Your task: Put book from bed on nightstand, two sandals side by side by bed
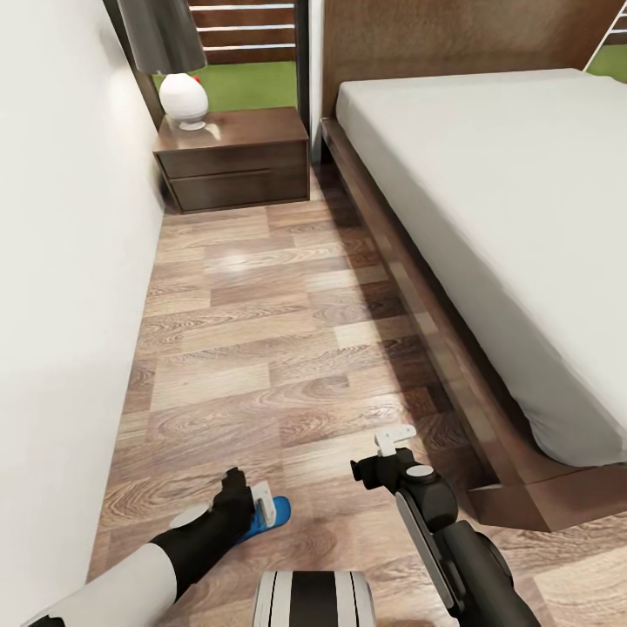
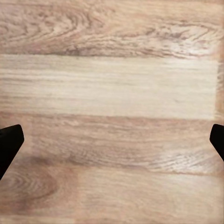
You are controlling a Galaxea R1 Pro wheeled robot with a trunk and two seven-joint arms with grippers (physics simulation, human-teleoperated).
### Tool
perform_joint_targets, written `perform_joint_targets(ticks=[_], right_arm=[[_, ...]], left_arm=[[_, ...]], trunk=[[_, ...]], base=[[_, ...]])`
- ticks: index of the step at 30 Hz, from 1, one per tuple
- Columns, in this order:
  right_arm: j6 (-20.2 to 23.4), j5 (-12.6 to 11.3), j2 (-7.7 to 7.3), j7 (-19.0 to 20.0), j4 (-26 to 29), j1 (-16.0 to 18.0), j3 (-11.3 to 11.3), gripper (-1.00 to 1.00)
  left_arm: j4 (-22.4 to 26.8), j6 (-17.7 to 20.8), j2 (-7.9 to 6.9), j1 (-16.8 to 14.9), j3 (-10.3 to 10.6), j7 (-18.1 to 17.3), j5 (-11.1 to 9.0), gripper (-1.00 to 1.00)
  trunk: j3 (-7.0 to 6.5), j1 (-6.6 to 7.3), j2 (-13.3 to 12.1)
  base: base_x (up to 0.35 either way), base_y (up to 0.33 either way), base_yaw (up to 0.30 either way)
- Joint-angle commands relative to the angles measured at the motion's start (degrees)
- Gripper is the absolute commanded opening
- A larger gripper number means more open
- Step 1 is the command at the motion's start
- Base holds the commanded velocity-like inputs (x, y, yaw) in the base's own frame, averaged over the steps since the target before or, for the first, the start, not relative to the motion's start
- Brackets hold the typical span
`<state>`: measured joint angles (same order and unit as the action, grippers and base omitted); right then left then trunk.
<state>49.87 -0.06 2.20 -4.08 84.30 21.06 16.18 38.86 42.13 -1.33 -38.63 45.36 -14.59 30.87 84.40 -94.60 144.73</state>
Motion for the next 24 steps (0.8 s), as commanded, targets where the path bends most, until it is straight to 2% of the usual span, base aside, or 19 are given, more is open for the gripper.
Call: perform_joint_targets(ticks=[1, 5, 6, 11, 12, 17, 18, 24], right_arm=[[0.30, -0.03, -0.02, -0.31, 0.03, 0.03, 0.08, 1.00], [0.31, -0.03, -0.03, -0.31, 0.00, 0.03, 0.08, 1.00], [0.31, -0.03, -0.02, -0.32, -0.01, 0.03, 0.08, 1.00], [0.30, -0.03, -0.03, -0.37, -0.03, 0.03, 0.08, 1.00], [0.31, -0.03, -0.02, -0.43, -0.08, 0.03, 0.10, 1.00], [0.32, -0.03, -0.01, -0.47, -0.09, 0.03, 0.09, 1.00], [0.32, -0.03, -0.01, -0.48, -0.10, 0.03, 0.10, 1.00], [0.32, -0.03, 0.00, -0.49, -0.08, 0.03, 0.15, 1.00]], left_arm=[[0.14, -0.03, 0.00, -0.03, -0.08, -0.53, 0.25, 1.00], [0.15, -1.57, 0.06, -0.04, -1.32, -0.84, -1.52, 1.00], [-0.18, -4.97, 0.01, -0.04, -3.30, -1.40, -4.74, 1.00], [-0.59, -6.79, -0.65, -0.09, -4.44, -1.64, -6.68, 1.00], [-0.74, -7.38, -1.87, -0.12, -5.13, -1.92, -7.34, 1.00], [-0.75, -7.61, -2.47, -0.18, -5.43, -3.84, -7.35, 1.00], [-0.59, -7.70, -2.70, -0.24, -5.55, -5.44, -7.24, 1.00], [-0.43, -7.73, -2.84, -0.29, -5.62, -6.32, -7.09, 1.00]], trunk=[[0.04, 0.01, 0.02], [0.04, 0.01, 0.02], [0.04, 0.01, 0.02], [0.04, 0.01, 0.02], [0.04, 0.01, 0.02], [0.04, 0.01, 0.02], [0.04, 0.01, 0.02], [0.26, -0.02, 0.03]], base=[[0.000, 0.000, 0.000], [0.000, 0.000, 0.000], [0.000, 0.000, 0.000], [0.000, 0.000, 0.000], [0.000, 0.000, 0.000], [0.000, 0.000, 0.000], [0.000, 0.000, 0.000], [0.000, 0.000, 0.000]])
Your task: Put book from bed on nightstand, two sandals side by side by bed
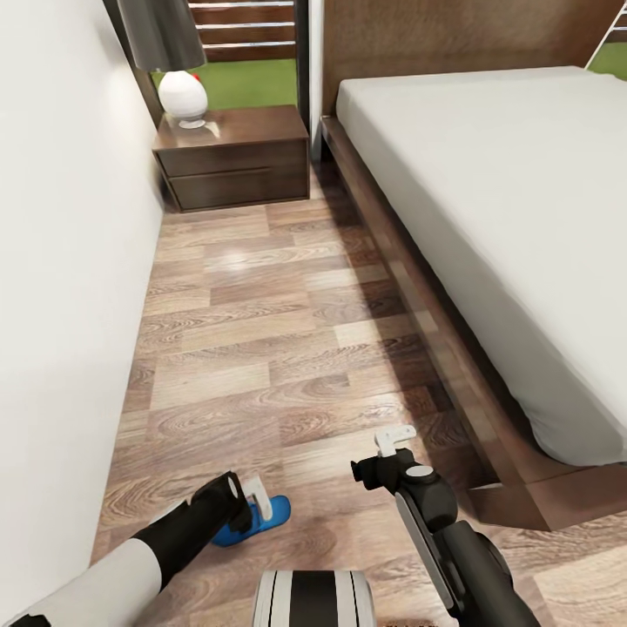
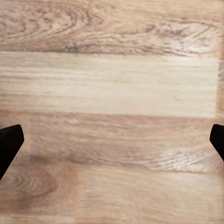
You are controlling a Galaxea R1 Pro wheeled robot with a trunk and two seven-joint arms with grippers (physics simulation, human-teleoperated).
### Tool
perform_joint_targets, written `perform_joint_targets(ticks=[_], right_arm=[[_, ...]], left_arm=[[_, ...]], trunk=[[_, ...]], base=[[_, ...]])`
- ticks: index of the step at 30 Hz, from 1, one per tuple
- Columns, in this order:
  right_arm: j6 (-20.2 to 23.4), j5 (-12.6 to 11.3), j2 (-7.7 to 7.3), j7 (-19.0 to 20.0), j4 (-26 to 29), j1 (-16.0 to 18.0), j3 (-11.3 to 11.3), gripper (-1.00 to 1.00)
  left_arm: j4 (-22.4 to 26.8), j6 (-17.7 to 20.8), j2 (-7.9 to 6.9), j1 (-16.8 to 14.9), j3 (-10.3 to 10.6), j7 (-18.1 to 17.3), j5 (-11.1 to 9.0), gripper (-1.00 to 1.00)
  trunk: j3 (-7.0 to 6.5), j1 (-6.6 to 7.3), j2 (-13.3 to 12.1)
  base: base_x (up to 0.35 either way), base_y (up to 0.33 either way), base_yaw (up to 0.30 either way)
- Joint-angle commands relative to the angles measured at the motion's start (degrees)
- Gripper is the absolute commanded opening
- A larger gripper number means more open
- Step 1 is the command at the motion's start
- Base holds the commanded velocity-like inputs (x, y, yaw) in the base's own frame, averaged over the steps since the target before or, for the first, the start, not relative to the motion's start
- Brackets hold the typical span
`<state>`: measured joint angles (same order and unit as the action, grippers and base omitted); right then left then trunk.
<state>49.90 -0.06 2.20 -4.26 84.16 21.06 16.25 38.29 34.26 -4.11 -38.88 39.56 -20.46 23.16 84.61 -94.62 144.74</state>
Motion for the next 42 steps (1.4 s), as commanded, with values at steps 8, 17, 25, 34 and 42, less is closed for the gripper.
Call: perform_joint_targets(ticks=[8, 17, 25, 34, 42], right_arm=[[0.29, -0.03, 0.00, -0.31, 0.14, 0.03, 0.10, 1.00], [1.07, 0.00, -0.02, -0.03, 1.17, 0.03, -0.04, 1.00], [8.57, -0.06, 0.01, -0.08, 1.17, 0.48, -0.36, 1.00], [10.10, -0.15, 0.00, -0.13, -4.02, 8.34, -0.61, 1.00], [10.10, -0.36, 0.06, -0.15, -8.87, 12.48, -0.64, 1.00]], left_arm=[[0.68, 0.56, -0.02, -0.11, 0.16, -0.93, 2.11, 1.00], [3.44, 0.87, -0.06, -0.14, 0.18, -1.59, 2.77, 1.00], [4.61, 1.15, 0.36, -0.30, 0.16, -1.70, 3.72, 1.00], [4.75, 1.24, 0.37, -1.14, 0.16, -5.07, 6.06, 1.00], [4.71, 1.31, 0.27, -1.56, 0.16, -6.83, 9.24, 1.00]], trunk=[[1.82, -0.19, 0.13], [2.04, -0.22, 0.14], [2.04, -0.22, 0.14], [2.04, -0.22, 0.14], [2.04, -0.22, 0.14]], base=[[0.000, 0.000, 0.000], [0.000, 0.000, 0.000], [0.000, 0.000, 0.000], [0.000, 0.000, 0.000], [0.000, 0.000, 0.000]])
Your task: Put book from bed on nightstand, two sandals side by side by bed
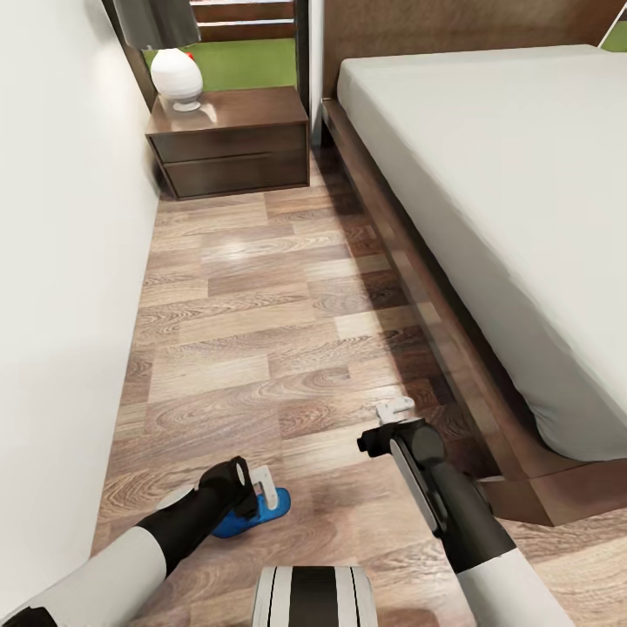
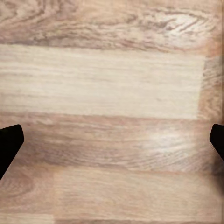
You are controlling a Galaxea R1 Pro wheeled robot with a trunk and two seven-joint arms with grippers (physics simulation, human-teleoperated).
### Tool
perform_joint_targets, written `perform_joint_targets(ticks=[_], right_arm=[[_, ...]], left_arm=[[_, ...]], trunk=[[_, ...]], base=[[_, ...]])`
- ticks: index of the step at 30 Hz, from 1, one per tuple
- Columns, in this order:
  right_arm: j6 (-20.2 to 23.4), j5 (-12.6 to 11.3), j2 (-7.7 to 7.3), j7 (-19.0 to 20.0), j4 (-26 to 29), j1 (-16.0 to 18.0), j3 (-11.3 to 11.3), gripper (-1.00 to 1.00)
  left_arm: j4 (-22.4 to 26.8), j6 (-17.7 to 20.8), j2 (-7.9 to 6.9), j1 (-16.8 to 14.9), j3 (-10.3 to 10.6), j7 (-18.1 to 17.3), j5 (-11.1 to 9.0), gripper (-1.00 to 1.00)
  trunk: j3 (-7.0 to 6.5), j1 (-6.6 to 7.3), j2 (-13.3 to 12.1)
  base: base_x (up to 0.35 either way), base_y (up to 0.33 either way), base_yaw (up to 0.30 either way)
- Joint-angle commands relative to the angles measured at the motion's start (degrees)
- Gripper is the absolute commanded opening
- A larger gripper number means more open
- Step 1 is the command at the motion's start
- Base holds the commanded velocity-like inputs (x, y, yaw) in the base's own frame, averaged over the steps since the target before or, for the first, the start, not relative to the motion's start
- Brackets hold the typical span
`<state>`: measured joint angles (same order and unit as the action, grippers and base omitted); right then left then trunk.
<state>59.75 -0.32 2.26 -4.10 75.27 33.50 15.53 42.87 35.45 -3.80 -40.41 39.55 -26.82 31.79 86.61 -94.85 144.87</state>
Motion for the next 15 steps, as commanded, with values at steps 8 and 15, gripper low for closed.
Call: perform_joint_targets(ticks=[8, 15], right_arm=[[0.25, -0.22, -0.05, -0.31, -2.02, 2.61, 0.08, 1.00], [0.25, -0.16, -0.12, -0.31, -2.13, 2.78, 0.14, 1.00]], left_arm=[[0.11, 0.12, -0.30, -0.34, 0.17, -0.99, 2.65, 1.00], [0.11, 0.07, -0.40, -0.42, 0.17, -0.99, 3.65, 1.00]], trunk=[[0.70, -0.07, 0.06], [2.25, -0.25, 0.15]], base=[[0.000, 0.000, 0.000], [0.000, 0.000, 0.000]])
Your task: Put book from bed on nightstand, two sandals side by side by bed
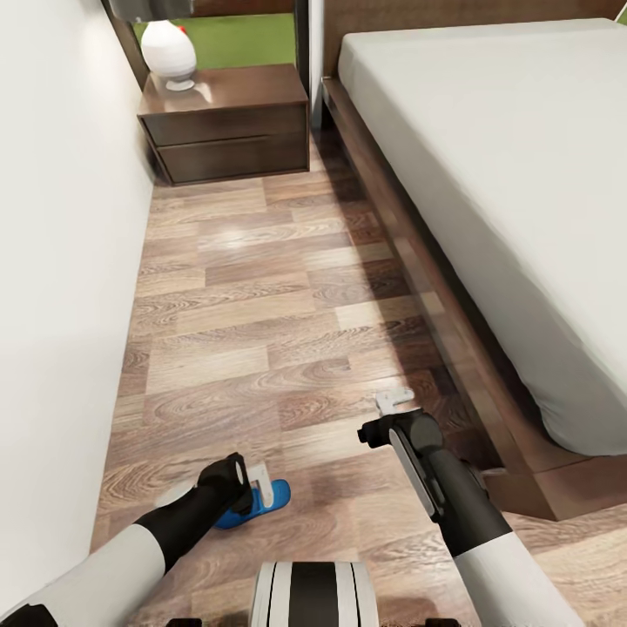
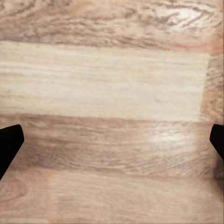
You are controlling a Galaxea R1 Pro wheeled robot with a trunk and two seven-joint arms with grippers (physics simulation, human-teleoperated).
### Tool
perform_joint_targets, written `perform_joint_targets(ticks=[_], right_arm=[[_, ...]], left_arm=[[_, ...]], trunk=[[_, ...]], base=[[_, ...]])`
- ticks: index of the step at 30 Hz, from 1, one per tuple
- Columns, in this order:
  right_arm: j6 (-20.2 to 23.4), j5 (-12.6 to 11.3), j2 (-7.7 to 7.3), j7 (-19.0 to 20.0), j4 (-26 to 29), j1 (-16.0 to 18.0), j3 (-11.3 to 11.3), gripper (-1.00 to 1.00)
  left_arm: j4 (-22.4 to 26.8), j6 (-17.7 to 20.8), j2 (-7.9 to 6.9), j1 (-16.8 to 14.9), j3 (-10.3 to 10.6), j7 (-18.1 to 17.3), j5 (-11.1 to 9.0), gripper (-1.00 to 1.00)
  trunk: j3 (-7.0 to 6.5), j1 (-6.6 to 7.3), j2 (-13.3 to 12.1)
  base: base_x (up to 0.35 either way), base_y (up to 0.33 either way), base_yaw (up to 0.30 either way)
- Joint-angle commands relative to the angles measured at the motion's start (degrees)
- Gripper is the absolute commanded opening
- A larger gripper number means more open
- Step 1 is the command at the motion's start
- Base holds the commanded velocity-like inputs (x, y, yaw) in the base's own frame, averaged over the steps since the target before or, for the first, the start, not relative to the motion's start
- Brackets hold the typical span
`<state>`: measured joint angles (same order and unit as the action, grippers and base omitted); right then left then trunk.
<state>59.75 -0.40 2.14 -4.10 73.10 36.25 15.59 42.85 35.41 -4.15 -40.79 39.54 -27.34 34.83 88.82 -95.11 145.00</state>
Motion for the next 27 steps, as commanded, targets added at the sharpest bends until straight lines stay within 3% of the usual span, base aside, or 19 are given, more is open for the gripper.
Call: perform_joint_targets(ticks=[1, 27], right_arm=[[0.25, -0.07, -0.01, -0.31, 0.04, 0.04, 0.09, 1.00], [0.25, -0.08, -0.35, -0.30, 1.17, 0.05, 0.18, 1.00]], left_arm=[[0.13, 0.12, -0.05, -0.06, 0.18, -0.46, 0.64, 1.00], [1.19, 0.17, 0.58, -0.25, 0.18, -0.53, 0.85, 1.00]], trunk=[[0.27, -0.01, 0.03], [5.80, -0.66, 0.37]], base=[[0.000, 0.000, 0.000], [0.000, 0.000, 0.000]])
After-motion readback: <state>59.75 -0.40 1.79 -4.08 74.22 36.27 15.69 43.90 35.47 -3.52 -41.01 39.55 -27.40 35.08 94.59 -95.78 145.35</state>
